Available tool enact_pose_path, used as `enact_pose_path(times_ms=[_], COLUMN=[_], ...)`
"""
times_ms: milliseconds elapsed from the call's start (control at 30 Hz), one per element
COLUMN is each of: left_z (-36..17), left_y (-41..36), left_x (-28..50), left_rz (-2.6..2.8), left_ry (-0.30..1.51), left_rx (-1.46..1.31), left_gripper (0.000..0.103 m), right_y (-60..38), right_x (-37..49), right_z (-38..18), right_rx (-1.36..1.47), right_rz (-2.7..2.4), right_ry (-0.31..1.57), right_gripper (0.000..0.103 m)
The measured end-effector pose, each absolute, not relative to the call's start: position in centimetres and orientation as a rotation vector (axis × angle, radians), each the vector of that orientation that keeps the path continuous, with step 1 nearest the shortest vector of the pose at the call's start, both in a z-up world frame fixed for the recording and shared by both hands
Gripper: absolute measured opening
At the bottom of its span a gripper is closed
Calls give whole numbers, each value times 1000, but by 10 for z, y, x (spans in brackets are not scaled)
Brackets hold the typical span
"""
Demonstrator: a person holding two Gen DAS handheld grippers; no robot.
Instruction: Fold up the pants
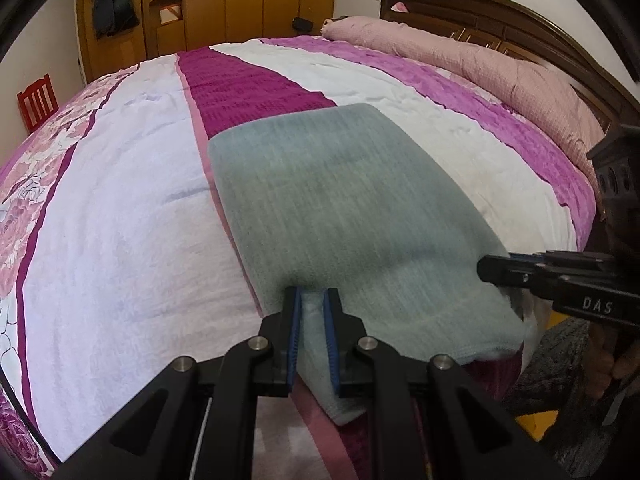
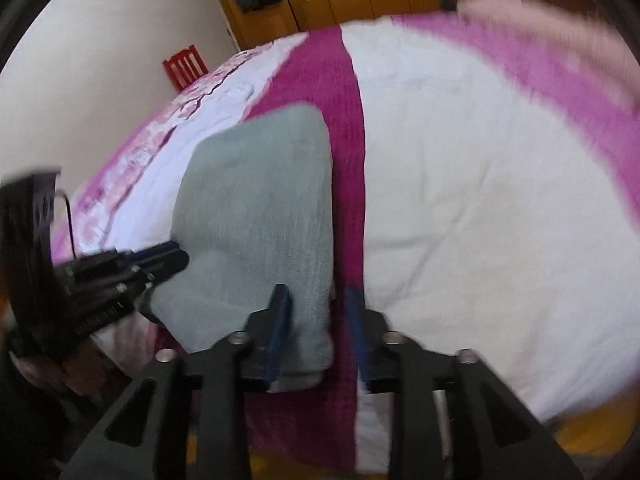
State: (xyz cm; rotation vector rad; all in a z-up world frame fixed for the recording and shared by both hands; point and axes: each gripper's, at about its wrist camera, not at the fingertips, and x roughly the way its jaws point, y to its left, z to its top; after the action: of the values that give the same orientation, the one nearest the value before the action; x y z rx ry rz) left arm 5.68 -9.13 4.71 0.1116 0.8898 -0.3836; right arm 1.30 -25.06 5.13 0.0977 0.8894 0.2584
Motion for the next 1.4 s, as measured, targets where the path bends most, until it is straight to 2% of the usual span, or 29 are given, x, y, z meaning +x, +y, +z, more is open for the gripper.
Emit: enact_pose_path(times_ms=[67,133,200,267,400,500,533,567,600,733,867,933,1033,1067,1100,1133,1233,1400], left_z=[52,61,75,86,83,63,54,46,40,27,17,10,10,9,7,4,11,45], left_y=[-84,-68,-48,-25,24,56,64,68,70,64,33,16,11,11,13,18,33,74], left_x=[59,65,70,78,104,118,122,124,125,131,142,153,169,172,174,177,173,167], left_rz=[-416,-477,-499,-476,-419,-368,-363,-362,-364,-505,-672,-712,-718,-726,-717,-687,-672,-633], left_ry=[903,925,900,868,915,966,992,1015,1033,1079,1129,1182,1134,1130,1131,1139,1082,916], left_rx=[68,-35,-155,-252,-468,-658,-722,-760,-784,-885,-915,-889,-902,-915,-923,-924,-998,-1045], left_gripper=[16,25,45,51,51,51,51,51,50,51,72,72,70,63,41,30,27,29], right_y=[-232,-196,-158,-120,-62,-43,-43,-43,-42,-42,-44,-44,-48,-50,-50,-47,-32,-22], right_x=[0,-20,-33,-40,-50,-45,-45,-43,-38,-31,-39,-41,-38,-37,-35,-31,-19,11], right_z=[71,83,79,65,23,-1,0,0,-1,-3,-13,-5,12,20,28,35,58,107], right_rx=[-52,-266,-463,-617,-803,-929,-931,-943,-972,-1030,-1160,-1143,-1086,-1058,-1032,-1011,-962,-800], right_rz=[233,237,218,256,395,332,324,303,269,273,289,300,309,312,320,326,353,423], right_ry=[815,704,623,566,568,497,466,444,443,483,407,404,390,371,358,343,286,241], right_gripper=[62,68,71,73,73,73,71,45,27,24,22,22,21,21,21,21,20,19])
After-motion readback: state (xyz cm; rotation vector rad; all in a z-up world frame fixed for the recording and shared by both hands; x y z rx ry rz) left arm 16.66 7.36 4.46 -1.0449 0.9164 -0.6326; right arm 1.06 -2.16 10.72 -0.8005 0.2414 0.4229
